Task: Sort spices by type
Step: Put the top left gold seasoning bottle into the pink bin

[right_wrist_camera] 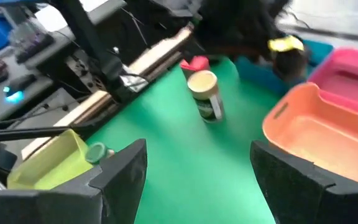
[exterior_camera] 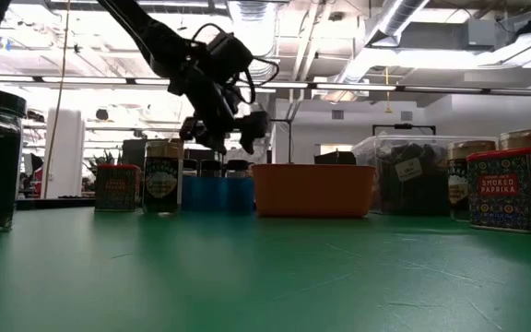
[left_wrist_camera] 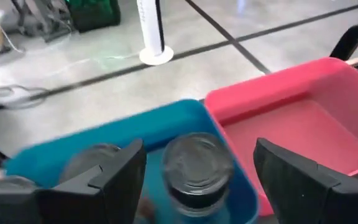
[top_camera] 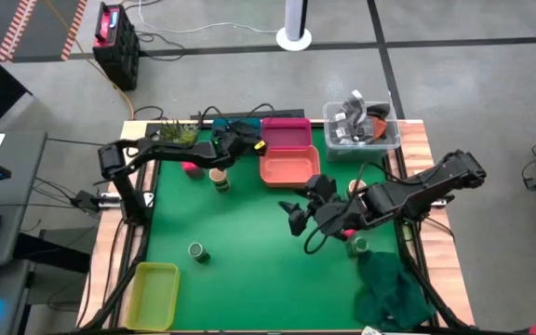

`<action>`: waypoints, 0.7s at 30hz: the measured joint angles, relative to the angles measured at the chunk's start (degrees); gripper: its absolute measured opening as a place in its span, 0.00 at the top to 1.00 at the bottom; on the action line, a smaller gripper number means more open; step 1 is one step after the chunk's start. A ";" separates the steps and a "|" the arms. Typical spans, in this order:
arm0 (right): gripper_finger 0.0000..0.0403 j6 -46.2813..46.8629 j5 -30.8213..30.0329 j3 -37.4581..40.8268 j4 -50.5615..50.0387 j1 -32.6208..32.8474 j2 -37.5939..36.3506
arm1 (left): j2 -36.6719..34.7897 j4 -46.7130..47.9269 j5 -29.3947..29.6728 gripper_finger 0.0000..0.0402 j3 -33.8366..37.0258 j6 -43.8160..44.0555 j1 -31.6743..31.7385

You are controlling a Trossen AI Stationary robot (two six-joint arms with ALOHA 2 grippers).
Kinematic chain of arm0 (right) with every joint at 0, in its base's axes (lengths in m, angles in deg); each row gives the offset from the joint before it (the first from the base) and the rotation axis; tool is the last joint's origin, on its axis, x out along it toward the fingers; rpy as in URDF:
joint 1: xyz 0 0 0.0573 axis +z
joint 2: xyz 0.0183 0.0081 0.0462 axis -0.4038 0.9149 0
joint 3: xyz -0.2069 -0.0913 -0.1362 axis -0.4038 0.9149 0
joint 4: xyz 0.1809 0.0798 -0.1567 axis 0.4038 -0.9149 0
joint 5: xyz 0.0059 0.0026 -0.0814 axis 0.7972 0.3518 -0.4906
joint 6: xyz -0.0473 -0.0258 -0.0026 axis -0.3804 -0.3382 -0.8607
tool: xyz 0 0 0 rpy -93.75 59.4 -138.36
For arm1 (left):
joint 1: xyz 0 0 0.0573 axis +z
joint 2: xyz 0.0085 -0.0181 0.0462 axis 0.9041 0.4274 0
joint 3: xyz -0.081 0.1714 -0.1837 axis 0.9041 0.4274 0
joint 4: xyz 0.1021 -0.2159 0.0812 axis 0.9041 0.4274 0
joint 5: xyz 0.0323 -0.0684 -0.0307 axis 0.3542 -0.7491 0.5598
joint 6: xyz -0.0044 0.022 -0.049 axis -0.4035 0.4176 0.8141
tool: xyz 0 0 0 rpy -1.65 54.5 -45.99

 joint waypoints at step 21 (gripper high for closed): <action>0.23 15.64 5.47 0.01 -15.91 4.78 2.38 | -31.37 31.81 -46.60 0.30 0.00 -8.21 -8.76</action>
